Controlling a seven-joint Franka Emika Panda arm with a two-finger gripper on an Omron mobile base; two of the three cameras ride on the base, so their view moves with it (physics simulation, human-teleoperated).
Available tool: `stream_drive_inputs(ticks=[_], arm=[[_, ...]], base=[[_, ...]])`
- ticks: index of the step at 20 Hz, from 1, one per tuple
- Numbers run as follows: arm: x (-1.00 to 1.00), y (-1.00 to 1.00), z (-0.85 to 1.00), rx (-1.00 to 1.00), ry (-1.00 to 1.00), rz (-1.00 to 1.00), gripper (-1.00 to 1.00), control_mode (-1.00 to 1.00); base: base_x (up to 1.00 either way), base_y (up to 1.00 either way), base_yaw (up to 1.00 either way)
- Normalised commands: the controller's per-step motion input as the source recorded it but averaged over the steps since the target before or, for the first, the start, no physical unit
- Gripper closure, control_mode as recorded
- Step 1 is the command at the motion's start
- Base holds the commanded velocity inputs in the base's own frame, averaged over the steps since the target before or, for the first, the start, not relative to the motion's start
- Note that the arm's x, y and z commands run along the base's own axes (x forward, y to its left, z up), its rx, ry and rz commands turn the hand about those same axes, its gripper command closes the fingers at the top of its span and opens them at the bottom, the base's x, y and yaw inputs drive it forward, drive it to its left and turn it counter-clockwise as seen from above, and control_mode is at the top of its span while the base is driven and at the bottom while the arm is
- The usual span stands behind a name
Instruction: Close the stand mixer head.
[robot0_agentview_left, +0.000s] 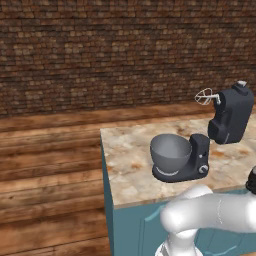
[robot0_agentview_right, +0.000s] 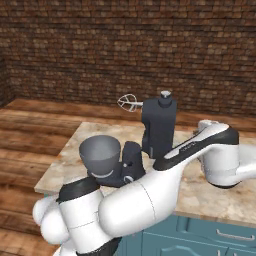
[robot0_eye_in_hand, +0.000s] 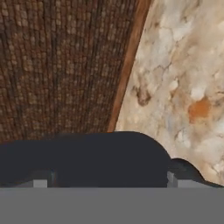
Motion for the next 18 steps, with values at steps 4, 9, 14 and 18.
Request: stream_drive_inputs(ticks=[4,9,14,18], arm=[[1.0,0.44,-0.28,0.0,0.0,-0.17,-1.0,-1.0],[0.98,0.84,-0.1,0.0,0.01,-0.06,-1.0,-1.0],[-0.04,1.0,0.18,-0.04,0.01,0.07,-1.0,-1.0],[-0.24,1.0,0.49,-0.2,-0.03,0.21,-1.0,-1.0]], base=[[0.0,0.0,0.0],[0.0,0.0,0.0],[0.0,0.0,0.0],[0.0,0.0,0.0]])
